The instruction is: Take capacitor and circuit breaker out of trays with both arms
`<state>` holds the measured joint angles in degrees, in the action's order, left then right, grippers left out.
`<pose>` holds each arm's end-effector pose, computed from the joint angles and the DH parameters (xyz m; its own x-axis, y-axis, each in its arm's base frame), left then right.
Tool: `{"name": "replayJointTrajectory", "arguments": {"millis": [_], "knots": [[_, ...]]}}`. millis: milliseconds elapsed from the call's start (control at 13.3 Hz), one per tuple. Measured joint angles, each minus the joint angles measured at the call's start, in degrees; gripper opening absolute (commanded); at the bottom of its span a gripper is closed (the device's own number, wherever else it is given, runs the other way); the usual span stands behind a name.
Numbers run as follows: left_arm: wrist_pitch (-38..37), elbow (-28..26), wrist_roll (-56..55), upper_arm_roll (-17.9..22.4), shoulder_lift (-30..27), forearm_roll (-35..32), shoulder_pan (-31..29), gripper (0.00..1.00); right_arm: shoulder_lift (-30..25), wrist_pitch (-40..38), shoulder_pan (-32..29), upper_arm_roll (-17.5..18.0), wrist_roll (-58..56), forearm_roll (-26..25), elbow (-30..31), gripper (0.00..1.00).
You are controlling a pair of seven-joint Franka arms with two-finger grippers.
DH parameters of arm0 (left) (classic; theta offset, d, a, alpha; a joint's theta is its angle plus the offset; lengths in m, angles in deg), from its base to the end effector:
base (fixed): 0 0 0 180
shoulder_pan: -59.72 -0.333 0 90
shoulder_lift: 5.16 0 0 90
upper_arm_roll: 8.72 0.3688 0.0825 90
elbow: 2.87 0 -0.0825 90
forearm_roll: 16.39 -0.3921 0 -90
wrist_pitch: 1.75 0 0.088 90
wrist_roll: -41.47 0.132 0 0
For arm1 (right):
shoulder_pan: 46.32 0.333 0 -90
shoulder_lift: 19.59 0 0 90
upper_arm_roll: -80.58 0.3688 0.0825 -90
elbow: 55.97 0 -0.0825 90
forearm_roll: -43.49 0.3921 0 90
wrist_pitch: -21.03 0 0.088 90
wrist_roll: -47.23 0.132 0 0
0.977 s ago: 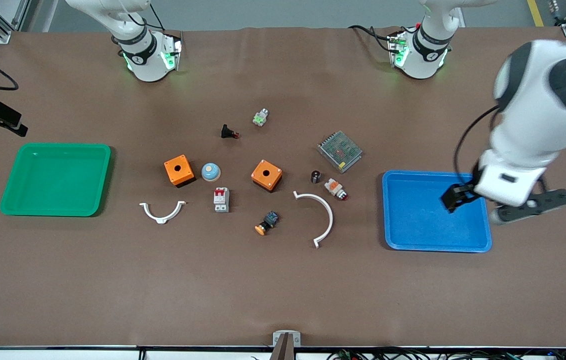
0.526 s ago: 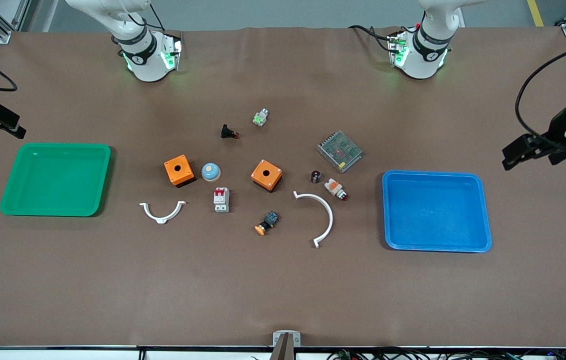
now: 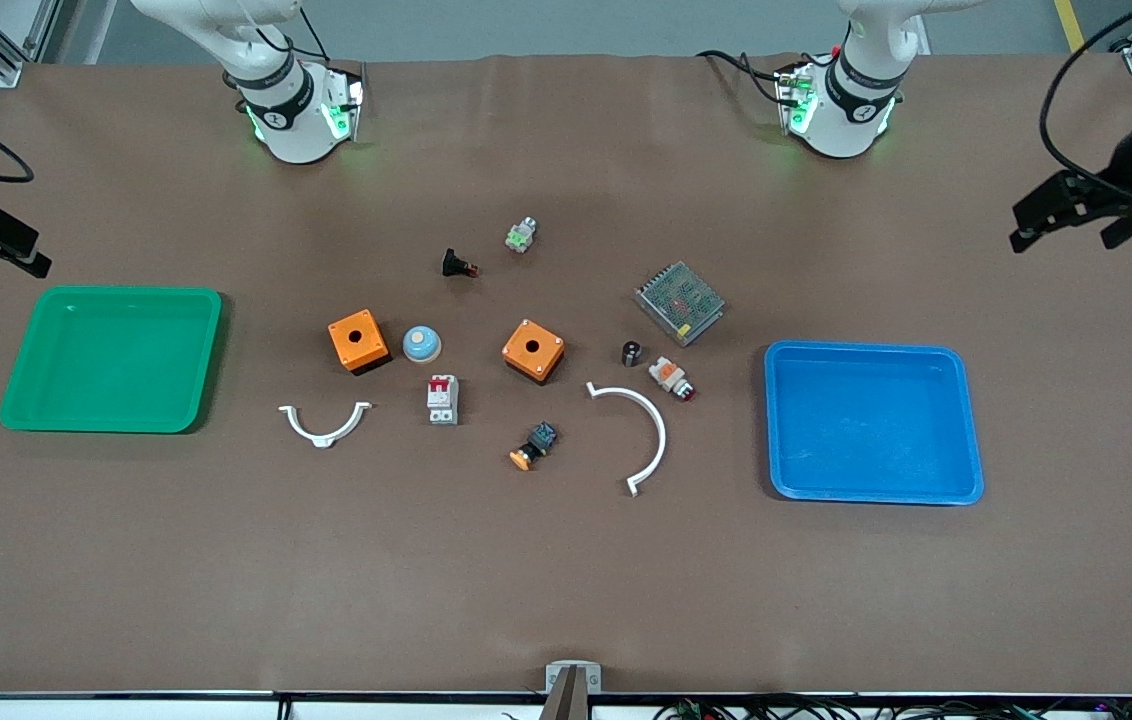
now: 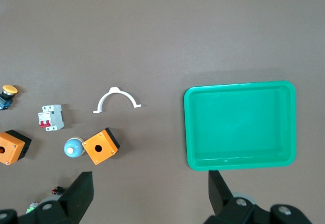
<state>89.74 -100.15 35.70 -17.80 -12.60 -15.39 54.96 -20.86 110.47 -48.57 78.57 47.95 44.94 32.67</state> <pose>0.5161 -0.0473 0.6626 0.9993 0.0265 0.0273 0.0266 -0.9996 -0.0002 0.5536 -0.0381 0.6752 0.9956 -0.0865 0.0358 -0.0856 -0.9960 -0.0265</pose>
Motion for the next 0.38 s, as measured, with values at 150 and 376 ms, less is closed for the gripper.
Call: {"name": "replayJointTrajectory", "arguments": {"millis": [150, 376], "knots": [[0.00, -1.91, -1.46, -0.01, -1.64, 0.00, 1.82, 1.00, 0.00, 0.00, 0.00, 0.00, -0.01, 0.00, 0.00, 1.00], [-0.14, -1.93, -1.51, 0.63, -2.09, 0.00, 1.54, 1.00, 0.00, 0.00, 0.00, 0.01, -0.03, 0.00, -0.01, 1.00]]}}
